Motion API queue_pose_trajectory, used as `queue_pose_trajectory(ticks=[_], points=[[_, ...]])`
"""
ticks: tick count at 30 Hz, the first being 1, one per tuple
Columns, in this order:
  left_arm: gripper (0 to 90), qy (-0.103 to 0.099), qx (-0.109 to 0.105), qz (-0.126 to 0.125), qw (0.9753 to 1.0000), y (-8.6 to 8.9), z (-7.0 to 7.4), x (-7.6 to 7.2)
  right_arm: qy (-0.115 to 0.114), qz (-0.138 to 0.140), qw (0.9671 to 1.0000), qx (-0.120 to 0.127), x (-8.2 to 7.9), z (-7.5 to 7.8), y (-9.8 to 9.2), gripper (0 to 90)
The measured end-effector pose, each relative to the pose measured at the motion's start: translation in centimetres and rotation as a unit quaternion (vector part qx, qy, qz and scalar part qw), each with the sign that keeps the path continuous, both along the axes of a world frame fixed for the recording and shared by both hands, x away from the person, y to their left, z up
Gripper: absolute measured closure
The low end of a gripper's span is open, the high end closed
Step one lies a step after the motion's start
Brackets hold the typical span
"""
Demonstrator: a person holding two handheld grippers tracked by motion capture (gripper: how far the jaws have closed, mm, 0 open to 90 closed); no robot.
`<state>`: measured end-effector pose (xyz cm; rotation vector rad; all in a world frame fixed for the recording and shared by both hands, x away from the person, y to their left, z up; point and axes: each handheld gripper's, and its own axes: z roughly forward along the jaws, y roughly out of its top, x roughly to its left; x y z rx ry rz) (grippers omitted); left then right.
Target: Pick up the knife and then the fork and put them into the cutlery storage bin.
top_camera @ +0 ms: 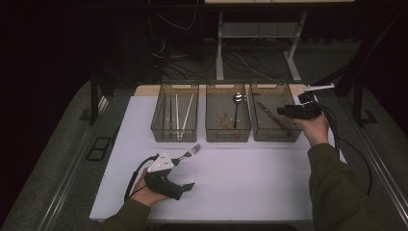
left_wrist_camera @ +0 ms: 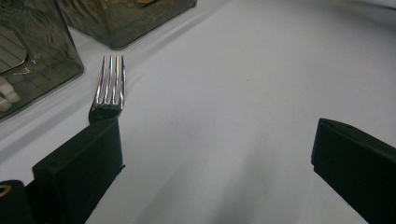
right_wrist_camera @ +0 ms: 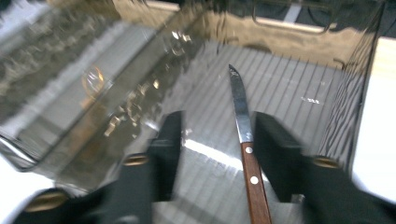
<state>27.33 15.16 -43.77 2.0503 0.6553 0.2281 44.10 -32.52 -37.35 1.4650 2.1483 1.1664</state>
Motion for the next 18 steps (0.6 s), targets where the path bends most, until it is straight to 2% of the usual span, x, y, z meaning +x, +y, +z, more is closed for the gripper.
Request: queue_pose_trajectory(ticks=[4,11,14,18], points=[[1.3,-0.003,0.016,-0.001,0.9999,0.3,0.1,0.2,-0.026,0.027,0.9989,0.027,-2.1,0.5,-0.1,37.7],[5.4,-0.002,0.025,0.014,0.9996,1.2,0.4,0.6,-0.075,0.064,0.9945,0.034,-6.5,0.4,0.8,20.8],[9.9,-0.001,0.029,0.019,0.9994,1.4,0.5,0.7,-0.085,0.068,0.9936,0.031,-8.3,0.1,1.3,18.6],[14.3,0.005,0.035,0.025,0.9991,1.6,0.6,1.0,-0.085,0.088,0.9921,0.029,-10.6,-0.7,1.8,18.6]])
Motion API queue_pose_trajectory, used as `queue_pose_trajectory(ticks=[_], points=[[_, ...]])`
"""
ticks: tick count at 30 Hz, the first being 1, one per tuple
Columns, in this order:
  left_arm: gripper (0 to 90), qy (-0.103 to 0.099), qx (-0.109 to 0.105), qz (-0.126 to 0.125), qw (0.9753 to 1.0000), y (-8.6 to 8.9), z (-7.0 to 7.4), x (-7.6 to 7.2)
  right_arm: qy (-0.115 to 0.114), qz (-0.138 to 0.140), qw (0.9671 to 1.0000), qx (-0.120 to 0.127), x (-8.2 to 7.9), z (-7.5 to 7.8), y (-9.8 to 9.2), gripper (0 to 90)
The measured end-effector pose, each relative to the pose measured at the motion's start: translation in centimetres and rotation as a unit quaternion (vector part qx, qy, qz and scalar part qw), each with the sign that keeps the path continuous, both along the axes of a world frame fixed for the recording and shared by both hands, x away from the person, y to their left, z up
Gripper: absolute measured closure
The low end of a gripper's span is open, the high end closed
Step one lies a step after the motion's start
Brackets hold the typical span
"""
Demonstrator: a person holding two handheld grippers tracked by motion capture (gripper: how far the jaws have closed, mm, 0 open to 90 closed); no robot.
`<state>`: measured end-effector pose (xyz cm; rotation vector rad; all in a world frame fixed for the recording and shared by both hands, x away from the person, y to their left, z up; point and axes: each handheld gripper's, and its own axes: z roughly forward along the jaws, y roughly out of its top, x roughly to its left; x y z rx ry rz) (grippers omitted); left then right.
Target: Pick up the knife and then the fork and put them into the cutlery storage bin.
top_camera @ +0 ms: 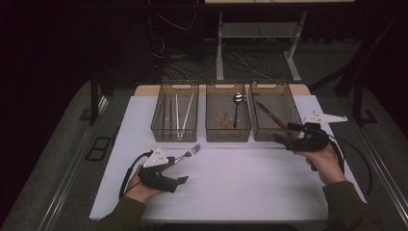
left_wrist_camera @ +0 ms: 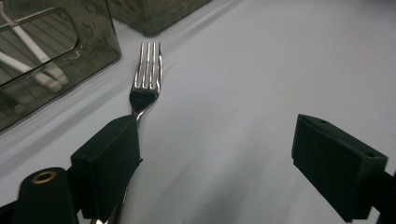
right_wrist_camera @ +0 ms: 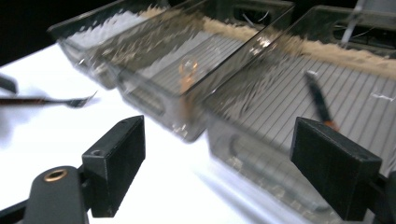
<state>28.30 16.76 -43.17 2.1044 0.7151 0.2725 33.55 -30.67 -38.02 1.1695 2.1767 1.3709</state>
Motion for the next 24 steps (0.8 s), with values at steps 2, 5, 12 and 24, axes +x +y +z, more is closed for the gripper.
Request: queue_pose_trajectory(ticks=[2,5,12,24], points=[[16.7,0.002,0.003,0.004,1.0,0.1,0.1,0.1,-0.002,0.004,1.0,-0.001,-1.1,-0.4,0.2,18.6],[21.5,0.004,0.002,0.008,1.0,0.2,0.3,0.3,-0.002,0.008,0.9999,0.01,-2.5,-1.3,0.4,15.8],[34.1,0.007,0.003,0.021,0.9998,0.6,0.8,0.9,0.01,0.021,0.9997,0.007,-5.1,-4.0,0.6,15.4],[58.2,0.026,0.057,0.027,0.9977,2.0,0.4,3.2,0.024,0.037,0.9988,-0.02,-8.0,-5.6,1.2,14.3]])
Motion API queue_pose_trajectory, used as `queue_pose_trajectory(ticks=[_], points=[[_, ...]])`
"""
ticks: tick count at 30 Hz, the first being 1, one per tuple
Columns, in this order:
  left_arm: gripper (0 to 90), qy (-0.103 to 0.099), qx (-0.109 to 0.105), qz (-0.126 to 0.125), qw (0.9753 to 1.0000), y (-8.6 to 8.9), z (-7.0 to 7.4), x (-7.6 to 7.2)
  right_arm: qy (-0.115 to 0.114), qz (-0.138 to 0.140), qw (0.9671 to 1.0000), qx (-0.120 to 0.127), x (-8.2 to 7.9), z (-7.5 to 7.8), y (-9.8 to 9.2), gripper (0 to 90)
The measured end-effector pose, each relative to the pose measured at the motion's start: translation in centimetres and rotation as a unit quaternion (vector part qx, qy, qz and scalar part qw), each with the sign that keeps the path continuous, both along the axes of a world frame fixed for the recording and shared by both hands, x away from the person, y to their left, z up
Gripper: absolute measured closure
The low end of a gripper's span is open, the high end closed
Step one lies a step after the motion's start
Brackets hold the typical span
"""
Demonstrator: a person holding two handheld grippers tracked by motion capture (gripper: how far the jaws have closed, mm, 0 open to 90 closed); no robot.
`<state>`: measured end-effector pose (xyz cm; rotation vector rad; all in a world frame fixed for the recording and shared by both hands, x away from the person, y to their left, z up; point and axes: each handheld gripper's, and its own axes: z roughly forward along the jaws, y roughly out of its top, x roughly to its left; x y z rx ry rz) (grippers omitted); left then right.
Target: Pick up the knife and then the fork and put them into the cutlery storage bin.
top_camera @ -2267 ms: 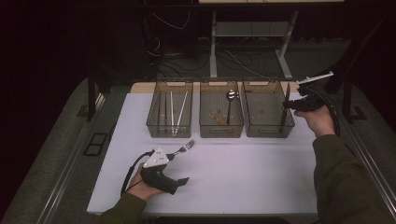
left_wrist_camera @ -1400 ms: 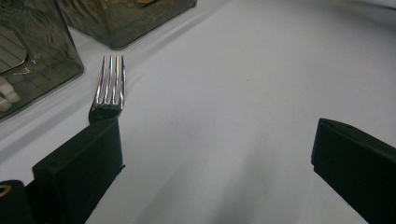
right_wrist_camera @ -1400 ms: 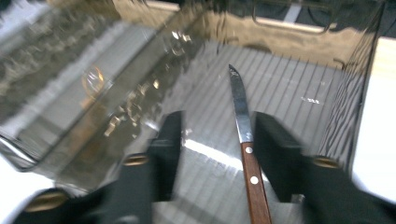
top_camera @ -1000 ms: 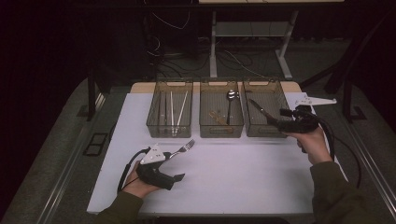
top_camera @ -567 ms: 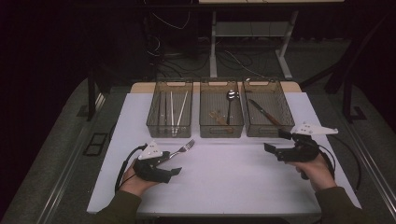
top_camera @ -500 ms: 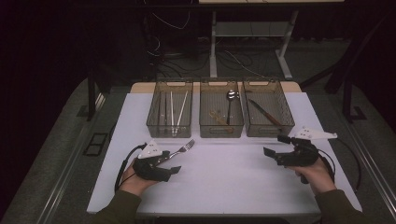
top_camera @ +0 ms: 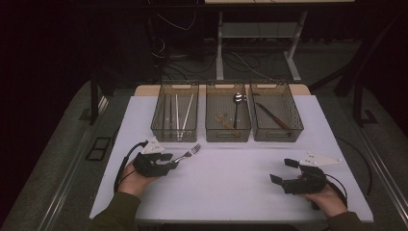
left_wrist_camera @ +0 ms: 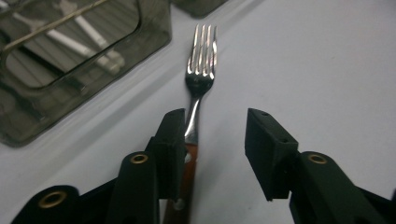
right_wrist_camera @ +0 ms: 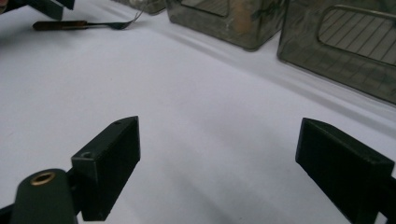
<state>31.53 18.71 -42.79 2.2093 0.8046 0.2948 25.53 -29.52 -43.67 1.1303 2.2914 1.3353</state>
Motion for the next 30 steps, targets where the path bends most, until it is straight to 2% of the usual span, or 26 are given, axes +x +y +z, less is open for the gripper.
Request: queue_pose_trajectory(ticks=[4,8,13,17,21,24,27,30], points=[[63.1,0.013,0.011,-0.002,0.9999,0.4,-0.5,0.8,0.0,-0.002,1.0,0.0,-0.1,0.0,0.2,14.3],[63.9,0.021,0.004,-0.006,0.9997,0.5,-1.0,1.1,0.0,-0.002,1.0,0.0,0.0,0.0,0.1,14.3],[66.3,0.029,0.024,-0.016,0.9992,0.0,-1.6,1.4,0.004,-0.003,1.0,0.002,0.1,-0.1,0.1,14.3],[69.5,0.015,0.036,-0.022,0.999,-0.2,-1.6,1.2,0.004,0.0,1.0,0.0,0.1,-0.1,0.1,14.3],[75.6,0.018,0.031,-0.027,0.999,-0.1,-1.7,1.2,0.007,0.0,1.0,-0.001,0.1,-0.2,0.2,14.3],[76.4,0.02,0.032,-0.027,0.999,-0.1,-1.7,1.2,0.003,0.004,1.0,-0.006,0.1,-0.2,0.3,14.3],[76.6,0.023,0.024,-0.021,0.9992,0.0,-1.7,1.2,0.001,0.007,1.0,-0.007,0.1,-0.3,0.3,14.3],[76.6,0.029,0.018,-0.021,0.9992,0.0,-1.7,1.1,0.005,0.002,1.0,0.0,0.2,-0.3,0.3,14.2]])
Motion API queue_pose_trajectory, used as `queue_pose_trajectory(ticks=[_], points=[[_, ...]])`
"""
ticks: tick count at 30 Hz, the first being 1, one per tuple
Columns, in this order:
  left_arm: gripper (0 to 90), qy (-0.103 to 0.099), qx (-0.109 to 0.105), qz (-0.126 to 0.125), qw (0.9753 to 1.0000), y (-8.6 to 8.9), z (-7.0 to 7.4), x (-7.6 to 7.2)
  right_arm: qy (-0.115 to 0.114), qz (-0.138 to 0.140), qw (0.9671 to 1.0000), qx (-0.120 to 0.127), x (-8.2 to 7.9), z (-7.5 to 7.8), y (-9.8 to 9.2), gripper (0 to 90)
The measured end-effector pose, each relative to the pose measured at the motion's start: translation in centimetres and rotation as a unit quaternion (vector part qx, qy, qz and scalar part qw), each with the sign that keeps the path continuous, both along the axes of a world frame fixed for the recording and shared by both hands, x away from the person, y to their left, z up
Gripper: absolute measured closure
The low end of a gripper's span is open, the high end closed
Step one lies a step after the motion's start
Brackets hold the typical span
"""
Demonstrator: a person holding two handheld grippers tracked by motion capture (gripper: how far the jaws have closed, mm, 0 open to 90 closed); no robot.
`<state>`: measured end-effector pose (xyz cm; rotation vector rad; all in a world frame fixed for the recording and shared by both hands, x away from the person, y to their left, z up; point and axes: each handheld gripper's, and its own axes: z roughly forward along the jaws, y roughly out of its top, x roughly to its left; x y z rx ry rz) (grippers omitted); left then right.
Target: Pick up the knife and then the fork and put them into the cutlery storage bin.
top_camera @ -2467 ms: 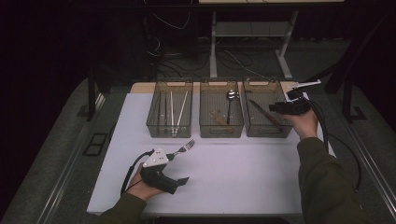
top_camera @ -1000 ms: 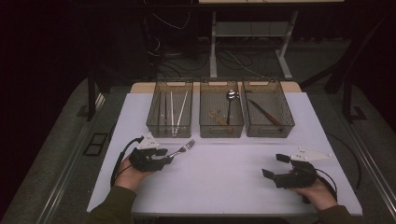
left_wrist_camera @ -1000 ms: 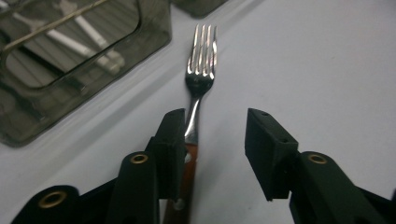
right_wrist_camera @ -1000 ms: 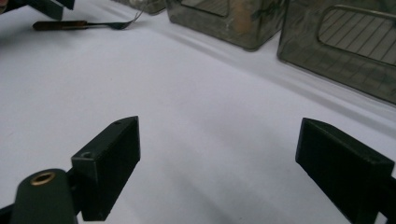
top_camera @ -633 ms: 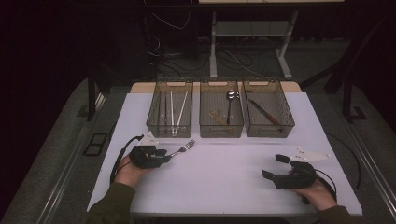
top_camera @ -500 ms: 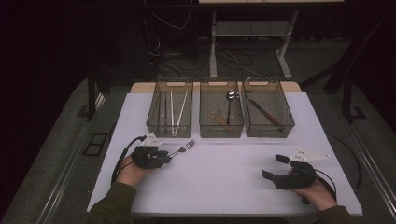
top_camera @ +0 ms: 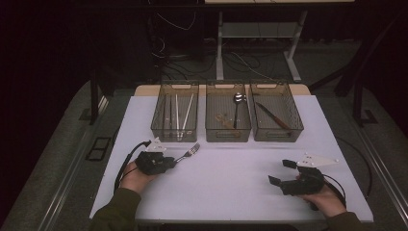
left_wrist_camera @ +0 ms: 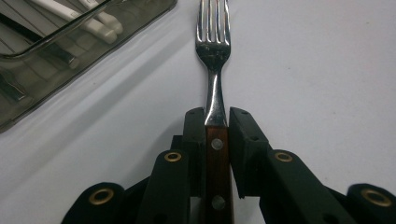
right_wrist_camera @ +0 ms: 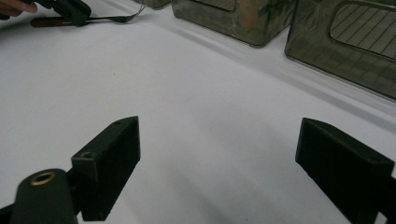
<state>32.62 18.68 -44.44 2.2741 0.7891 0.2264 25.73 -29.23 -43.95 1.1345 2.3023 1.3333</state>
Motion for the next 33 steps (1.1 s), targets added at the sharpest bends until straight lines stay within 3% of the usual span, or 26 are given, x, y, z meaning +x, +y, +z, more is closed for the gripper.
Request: queue_pose_trajectory(ticks=[6,14,22,33], points=[[76.6,-0.001,-0.001,-0.004,1.0,-1.0,0.7,-1.1,0.003,-0.003,1.0,0.001,0.1,0.0,0.1,14.2],[76.6,-0.014,-0.023,0.002,0.9996,-2.6,2.1,-2.4,0.017,0.009,0.9998,-0.004,0.3,0.7,0.8,14.3],[76.5,-0.025,-0.038,-0.019,0.9988,-5.2,3.1,-3.5,0.005,0.026,0.9994,0.023,0.7,2.2,2.0,14.7],[76.5,-0.024,-0.061,-0.041,0.997,-8.4,3.6,-4.1,0.001,0.029,0.9986,0.045,2.0,2.7,4.2,15.8]])
